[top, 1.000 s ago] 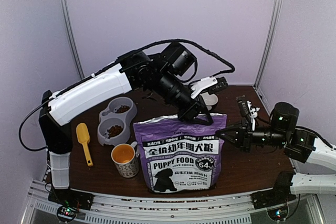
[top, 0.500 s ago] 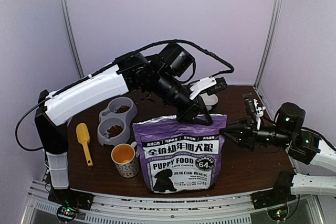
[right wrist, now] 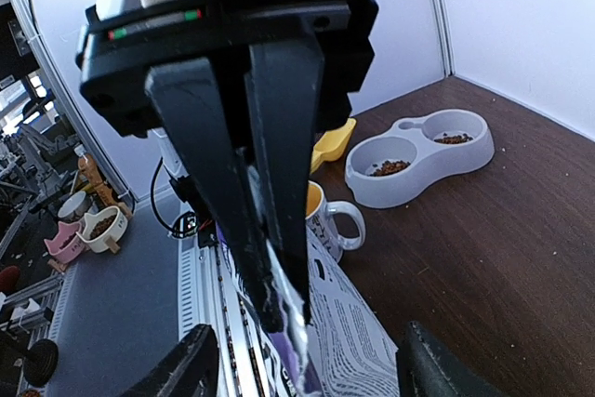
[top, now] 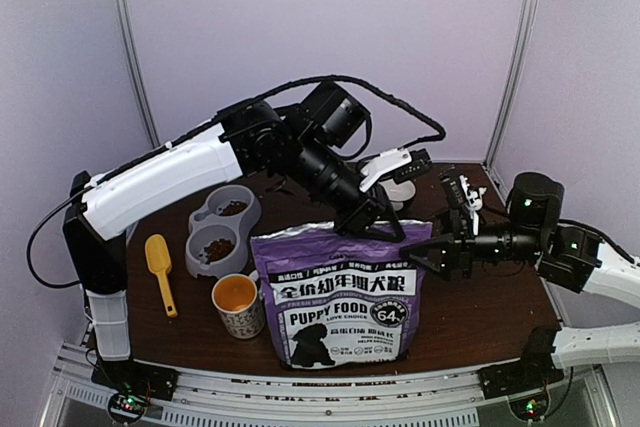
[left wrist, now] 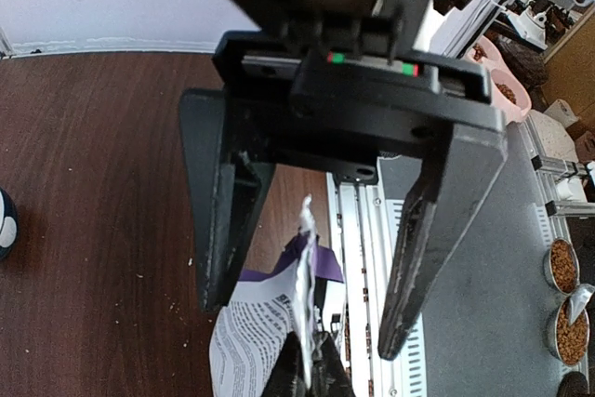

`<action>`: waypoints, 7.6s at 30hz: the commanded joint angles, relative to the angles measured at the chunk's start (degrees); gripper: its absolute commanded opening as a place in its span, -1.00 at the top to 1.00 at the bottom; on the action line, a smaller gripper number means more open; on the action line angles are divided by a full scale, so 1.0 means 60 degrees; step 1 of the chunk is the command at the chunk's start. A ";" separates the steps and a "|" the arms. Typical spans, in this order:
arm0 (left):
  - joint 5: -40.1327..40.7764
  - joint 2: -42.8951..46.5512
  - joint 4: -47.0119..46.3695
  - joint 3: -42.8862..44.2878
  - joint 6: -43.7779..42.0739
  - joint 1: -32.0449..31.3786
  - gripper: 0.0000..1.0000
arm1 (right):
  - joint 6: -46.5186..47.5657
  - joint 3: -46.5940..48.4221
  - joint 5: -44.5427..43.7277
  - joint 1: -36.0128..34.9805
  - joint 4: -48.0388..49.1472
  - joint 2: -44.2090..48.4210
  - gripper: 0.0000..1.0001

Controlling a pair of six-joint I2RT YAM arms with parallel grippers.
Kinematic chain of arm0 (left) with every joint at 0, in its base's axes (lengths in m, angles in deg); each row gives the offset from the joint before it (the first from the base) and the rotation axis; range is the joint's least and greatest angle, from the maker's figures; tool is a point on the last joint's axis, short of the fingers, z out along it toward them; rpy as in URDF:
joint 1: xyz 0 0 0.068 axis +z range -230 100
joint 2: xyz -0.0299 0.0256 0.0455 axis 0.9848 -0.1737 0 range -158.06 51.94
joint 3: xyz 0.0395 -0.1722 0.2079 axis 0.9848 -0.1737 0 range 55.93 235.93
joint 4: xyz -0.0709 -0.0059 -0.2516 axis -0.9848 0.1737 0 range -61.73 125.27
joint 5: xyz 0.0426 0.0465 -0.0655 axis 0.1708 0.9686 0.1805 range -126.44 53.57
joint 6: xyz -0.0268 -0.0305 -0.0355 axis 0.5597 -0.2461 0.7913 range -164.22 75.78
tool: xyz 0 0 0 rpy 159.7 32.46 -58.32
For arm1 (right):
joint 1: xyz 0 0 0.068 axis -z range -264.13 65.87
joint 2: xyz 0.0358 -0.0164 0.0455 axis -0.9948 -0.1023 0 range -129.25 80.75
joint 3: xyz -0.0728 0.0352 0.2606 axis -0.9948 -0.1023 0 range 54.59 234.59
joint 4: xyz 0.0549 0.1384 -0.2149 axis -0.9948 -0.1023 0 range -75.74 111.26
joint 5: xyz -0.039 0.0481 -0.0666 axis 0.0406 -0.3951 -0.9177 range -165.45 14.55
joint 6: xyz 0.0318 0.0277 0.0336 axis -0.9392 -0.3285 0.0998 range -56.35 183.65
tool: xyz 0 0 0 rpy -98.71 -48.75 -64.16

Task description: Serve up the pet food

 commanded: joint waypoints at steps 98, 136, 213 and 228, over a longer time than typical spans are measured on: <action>0.0739 0.1676 0.0856 -0.1532 0.0498 -0.0008 0.94 | 0.0435 0.1175 0.0171 -0.0418 0.0297 -0.0992 1.00; 0.3014 0.2745 0.2092 -0.2615 0.0585 -0.0052 1.00 | 0.1394 0.0598 -0.2029 -0.0421 -0.0616 -0.0028 1.00; 0.1061 0.1418 -0.0601 -0.1767 0.1560 0.0190 1.00 | 0.1271 0.0658 -0.1779 -0.0435 -0.0719 0.0173 1.00; 0.2503 0.1538 -0.1104 -0.1462 0.1647 0.0438 1.00 | 0.0808 0.1139 -0.3417 -0.0440 -0.0611 0.0034 1.00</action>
